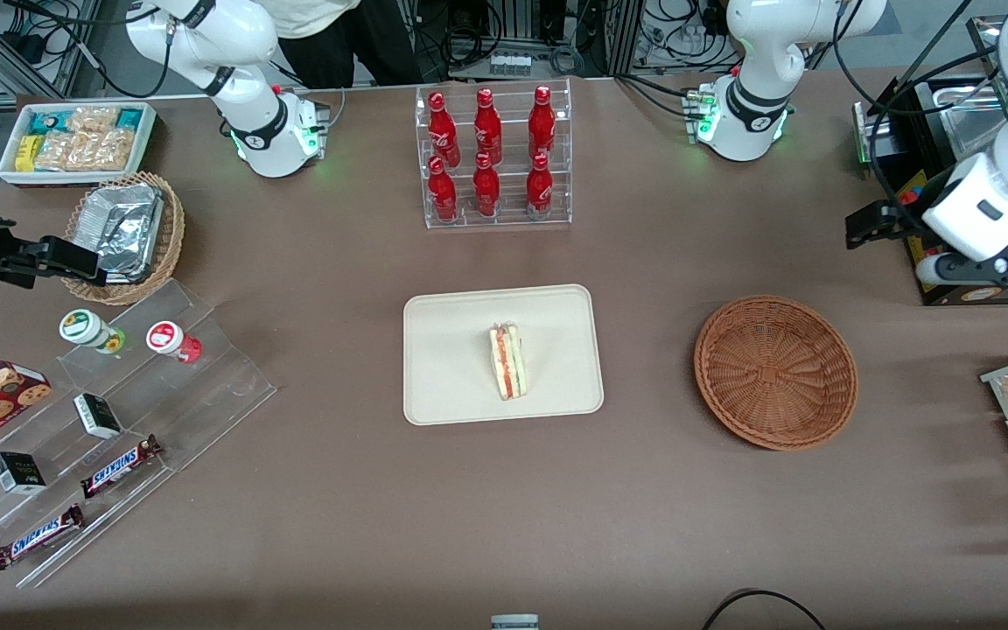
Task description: Place sandwich from basket to tray
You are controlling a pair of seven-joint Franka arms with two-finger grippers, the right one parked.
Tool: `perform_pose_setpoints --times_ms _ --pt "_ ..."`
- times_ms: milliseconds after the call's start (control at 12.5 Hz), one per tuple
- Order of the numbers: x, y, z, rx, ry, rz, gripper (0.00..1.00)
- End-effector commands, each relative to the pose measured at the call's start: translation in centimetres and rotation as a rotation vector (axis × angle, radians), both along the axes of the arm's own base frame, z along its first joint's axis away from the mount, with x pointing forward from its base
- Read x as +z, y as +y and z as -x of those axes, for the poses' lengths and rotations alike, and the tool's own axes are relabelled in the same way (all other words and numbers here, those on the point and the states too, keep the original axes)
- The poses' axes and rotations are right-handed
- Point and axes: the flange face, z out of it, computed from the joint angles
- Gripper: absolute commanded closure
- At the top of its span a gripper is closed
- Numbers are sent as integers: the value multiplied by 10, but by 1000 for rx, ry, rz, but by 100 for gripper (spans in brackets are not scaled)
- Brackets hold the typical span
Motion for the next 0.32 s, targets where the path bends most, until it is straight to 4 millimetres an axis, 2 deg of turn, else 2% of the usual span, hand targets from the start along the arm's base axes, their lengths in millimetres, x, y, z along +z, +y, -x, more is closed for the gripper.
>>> perform_pose_setpoints --times_ms 0,239 --pt "17 20 15 19 3 2 0" --pt "25 27 18 31 10 4 0"
